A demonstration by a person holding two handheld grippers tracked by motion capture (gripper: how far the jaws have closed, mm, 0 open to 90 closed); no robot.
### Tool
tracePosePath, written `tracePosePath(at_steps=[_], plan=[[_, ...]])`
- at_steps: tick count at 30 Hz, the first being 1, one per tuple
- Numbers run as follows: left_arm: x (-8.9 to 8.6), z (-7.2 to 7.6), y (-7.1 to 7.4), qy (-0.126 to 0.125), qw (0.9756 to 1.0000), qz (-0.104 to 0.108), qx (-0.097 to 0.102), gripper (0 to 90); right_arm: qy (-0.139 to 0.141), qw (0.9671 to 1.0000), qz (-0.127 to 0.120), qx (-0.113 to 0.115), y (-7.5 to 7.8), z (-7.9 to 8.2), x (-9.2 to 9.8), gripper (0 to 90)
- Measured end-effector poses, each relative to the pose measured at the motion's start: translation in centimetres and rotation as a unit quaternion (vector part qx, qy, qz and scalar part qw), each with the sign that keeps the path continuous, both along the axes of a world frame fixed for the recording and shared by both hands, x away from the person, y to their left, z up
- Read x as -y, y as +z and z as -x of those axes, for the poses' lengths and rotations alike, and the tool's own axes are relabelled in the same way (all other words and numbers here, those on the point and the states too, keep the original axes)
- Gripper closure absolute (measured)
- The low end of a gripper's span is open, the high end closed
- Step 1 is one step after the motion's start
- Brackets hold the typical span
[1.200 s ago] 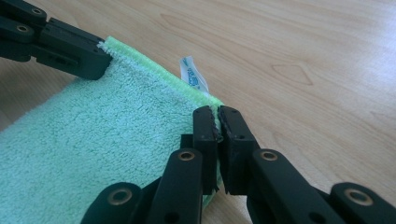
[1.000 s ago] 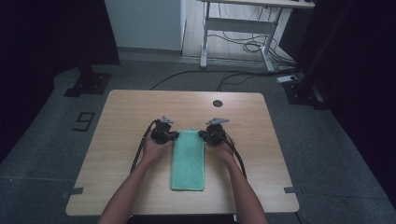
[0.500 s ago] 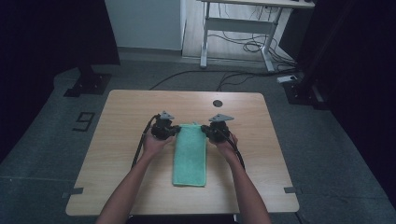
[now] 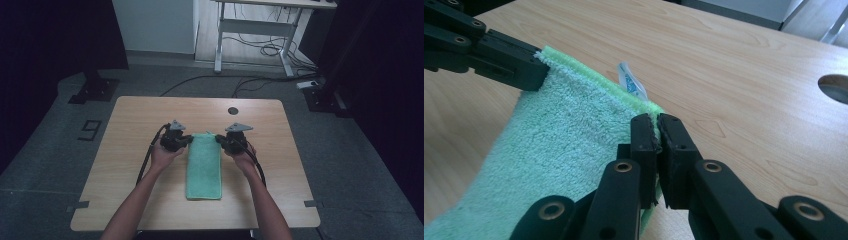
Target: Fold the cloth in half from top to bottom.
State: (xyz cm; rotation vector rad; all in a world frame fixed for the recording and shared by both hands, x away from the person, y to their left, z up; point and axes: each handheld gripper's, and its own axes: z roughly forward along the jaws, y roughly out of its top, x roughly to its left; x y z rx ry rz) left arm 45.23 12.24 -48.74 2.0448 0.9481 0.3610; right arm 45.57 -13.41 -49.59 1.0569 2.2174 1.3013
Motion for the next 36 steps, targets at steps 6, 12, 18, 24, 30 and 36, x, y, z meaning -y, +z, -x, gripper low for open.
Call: tracePosePath(at_steps=[6, 12, 18, 24, 30, 36], plan=[[-0.2, 1.0, 0.2, -0.008, 0.9999, 0.003, 0.013, 87.6, 0.007, 0.9999, -0.001, 0.008, 0.5, 0.9, -0.1, 85.0], [-0.3, 1.6, 0.3, -0.014, 0.9997, 0.000, 0.021, 87.5, 0.011, 0.9999, -0.003, 0.010, 0.1, 1.6, 0.0, 85.0], [-0.1, 1.9, 0.2, -0.021, 0.9995, -0.002, 0.024, 87.6, 0.013, 0.9999, -0.002, 0.010, 0.3, 2.0, 0.2, 85.0], [-0.2, 2.8, 0.4, -0.027, 0.9992, -0.003, 0.030, 87.6, 0.023, 0.9996, -0.006, 0.017, 0.6, 3.0, 0.5, 85.0], [-0.2, 4.0, 0.6, -0.035, 0.9985, -0.007, 0.042, 87.5, 0.032, 0.9992, -0.005, 0.021, 0.6, 4.1, 0.8, 85.0], [-0.1, 4.9, 0.7, -0.040, 0.9979, -0.016, 0.049, 87.3, 0.040, 0.9989, -0.007, 0.025, 0.5, 5.1, 1.0, 85.0]])
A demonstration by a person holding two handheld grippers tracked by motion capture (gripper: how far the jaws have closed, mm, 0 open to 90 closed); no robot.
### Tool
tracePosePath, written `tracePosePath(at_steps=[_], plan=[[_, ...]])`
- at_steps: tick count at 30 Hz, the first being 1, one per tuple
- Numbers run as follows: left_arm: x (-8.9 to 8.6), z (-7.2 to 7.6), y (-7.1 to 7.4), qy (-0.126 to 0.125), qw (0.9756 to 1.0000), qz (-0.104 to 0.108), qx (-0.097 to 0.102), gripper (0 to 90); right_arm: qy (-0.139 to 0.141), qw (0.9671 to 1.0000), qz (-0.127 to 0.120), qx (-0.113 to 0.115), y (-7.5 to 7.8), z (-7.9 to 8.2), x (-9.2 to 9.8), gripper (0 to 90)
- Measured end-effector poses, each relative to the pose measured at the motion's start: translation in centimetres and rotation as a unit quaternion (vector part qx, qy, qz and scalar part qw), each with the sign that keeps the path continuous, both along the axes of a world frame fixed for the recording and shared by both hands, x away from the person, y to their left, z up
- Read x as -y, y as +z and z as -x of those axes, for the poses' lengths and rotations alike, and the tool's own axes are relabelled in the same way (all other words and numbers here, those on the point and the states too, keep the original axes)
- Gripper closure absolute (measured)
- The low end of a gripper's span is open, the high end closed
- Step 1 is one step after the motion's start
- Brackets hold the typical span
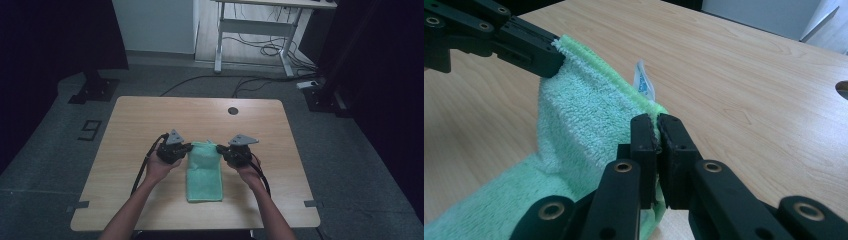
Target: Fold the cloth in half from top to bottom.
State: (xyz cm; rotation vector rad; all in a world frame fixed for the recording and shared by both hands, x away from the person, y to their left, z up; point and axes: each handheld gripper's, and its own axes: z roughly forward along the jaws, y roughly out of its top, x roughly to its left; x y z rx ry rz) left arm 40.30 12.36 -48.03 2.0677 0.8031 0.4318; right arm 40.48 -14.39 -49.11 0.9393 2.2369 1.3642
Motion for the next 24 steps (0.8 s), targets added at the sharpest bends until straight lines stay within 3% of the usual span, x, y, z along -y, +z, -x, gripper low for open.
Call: tracePosePath(at_steps=[9, 24], plan=[[-0.1, 1.4, -0.5, -0.003, 1.0000, -0.009, 0.001, 87.2, 0.014, 0.9999, 0.002, -0.005, -0.7, 1.2, -0.1, 84.9], [-0.3, 3.9, -0.4, -0.017, 0.9999, 0.000, 0.000, 87.1, 0.031, 0.9995, -0.010, -0.005, -0.9, 2.9, 0.5, 84.8]])
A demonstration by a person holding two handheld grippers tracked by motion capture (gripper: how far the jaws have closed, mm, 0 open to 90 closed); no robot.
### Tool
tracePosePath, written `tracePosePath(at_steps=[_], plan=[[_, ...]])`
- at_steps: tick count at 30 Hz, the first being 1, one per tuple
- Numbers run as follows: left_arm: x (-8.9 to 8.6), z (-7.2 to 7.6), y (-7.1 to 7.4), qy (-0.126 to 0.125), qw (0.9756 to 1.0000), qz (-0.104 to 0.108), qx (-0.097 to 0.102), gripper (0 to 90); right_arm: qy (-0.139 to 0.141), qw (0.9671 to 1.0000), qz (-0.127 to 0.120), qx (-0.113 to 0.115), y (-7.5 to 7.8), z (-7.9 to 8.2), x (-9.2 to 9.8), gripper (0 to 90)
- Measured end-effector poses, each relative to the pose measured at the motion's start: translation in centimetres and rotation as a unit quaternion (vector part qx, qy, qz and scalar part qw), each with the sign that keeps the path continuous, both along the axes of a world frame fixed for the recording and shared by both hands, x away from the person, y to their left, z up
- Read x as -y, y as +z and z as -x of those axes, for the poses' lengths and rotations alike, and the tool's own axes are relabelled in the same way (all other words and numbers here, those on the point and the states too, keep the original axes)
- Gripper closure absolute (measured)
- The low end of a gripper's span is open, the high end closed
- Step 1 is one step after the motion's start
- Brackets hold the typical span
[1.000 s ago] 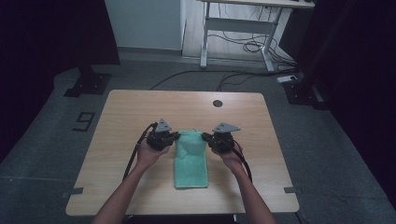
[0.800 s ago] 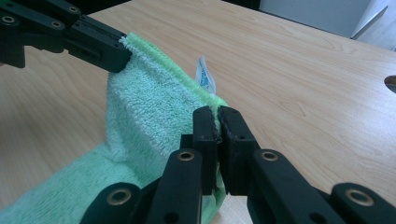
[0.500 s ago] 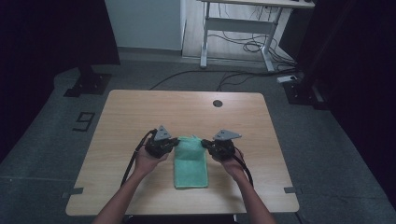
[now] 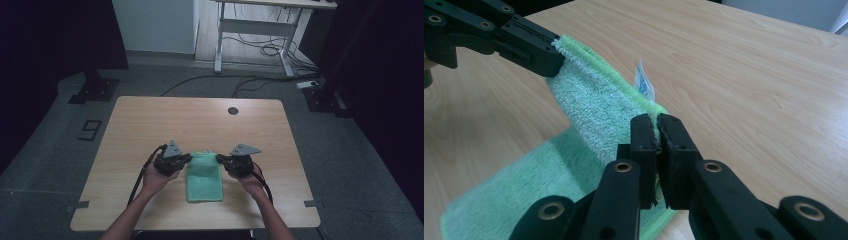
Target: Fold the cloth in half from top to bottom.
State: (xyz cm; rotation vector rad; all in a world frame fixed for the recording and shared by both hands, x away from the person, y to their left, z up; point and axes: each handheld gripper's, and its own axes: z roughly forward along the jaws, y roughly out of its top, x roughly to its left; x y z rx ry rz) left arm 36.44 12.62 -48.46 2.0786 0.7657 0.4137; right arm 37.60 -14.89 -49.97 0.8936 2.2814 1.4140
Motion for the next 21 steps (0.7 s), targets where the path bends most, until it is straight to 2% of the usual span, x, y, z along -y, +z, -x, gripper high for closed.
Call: tracePosePath(at_steps=[12, 15, 21], plan=[[-0.1, 0.8, -0.4, -0.003, 1.0000, -0.004, -0.006, 87.0, 0.015, 0.9999, 0.005, -0.001, -0.2, 1.0, 0.1, 84.7], [-0.1, 1.4, -0.6, -0.006, 0.9999, -0.006, -0.009, 86.9, 0.018, 0.9998, 0.004, -0.002, -0.4, 1.4, 0.2, 84.7], [-0.4, 3.2, -1.6, -0.013, 0.9998, 0.005, -0.017, 86.4, 0.032, 0.9995, 0.007, -0.002, -0.9, 3.1, 0.3, 84.5]])
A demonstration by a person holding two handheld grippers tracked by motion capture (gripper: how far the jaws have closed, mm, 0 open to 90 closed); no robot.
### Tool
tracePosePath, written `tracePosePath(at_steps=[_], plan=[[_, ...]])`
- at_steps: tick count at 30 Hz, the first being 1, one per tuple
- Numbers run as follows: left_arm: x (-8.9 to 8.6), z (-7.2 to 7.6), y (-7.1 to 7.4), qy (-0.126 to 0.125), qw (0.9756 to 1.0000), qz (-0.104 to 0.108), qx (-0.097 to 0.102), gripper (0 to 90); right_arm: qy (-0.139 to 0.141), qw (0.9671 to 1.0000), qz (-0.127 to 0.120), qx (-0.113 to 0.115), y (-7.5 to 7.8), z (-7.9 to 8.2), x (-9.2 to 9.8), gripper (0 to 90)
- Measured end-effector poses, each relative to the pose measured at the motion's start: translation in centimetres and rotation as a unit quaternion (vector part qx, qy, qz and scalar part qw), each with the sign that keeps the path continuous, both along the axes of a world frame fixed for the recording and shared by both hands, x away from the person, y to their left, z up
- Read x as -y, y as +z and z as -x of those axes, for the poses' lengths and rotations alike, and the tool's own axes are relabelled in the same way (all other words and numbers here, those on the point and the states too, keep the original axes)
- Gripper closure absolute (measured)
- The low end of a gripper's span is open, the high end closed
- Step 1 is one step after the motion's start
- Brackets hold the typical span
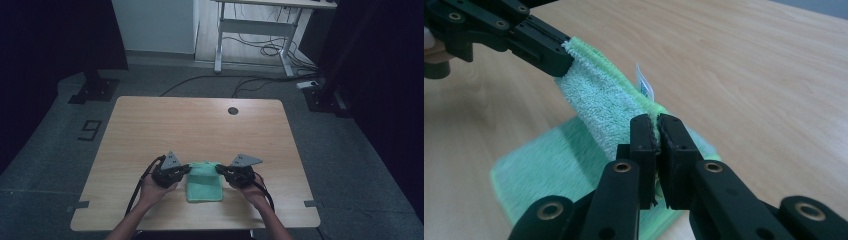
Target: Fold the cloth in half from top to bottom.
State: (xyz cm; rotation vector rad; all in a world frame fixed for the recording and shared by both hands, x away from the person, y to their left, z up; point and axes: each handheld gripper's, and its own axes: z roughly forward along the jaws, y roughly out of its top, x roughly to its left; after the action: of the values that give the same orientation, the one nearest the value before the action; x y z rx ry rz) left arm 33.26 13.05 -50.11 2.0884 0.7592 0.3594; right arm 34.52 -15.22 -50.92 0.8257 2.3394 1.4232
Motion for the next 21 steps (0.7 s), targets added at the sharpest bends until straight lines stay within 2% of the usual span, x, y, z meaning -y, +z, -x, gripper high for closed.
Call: tracePosePath(at_steps=[6, 12, 21], plan=[[0.3, 1.0, -1.1, -0.007, 0.9999, -0.009, -0.002, 86.3, 0.006, 0.9999, 0.006, -0.007, -0.9, 0.8, 0.2, 84.2], [0.5, 1.4, -1.3, -0.011, 0.9999, -0.010, -0.002, 86.0, 0.005, 0.9999, 0.004, -0.014, -1.5, 0.9, 0.5, 84.2], [0.6, 2.4, -2.2, -0.018, 0.9997, -0.015, -0.009, 84.3, 0.016, 0.9995, 0.015, -0.021, -2.3, 1.9, 0.6, 83.2]])
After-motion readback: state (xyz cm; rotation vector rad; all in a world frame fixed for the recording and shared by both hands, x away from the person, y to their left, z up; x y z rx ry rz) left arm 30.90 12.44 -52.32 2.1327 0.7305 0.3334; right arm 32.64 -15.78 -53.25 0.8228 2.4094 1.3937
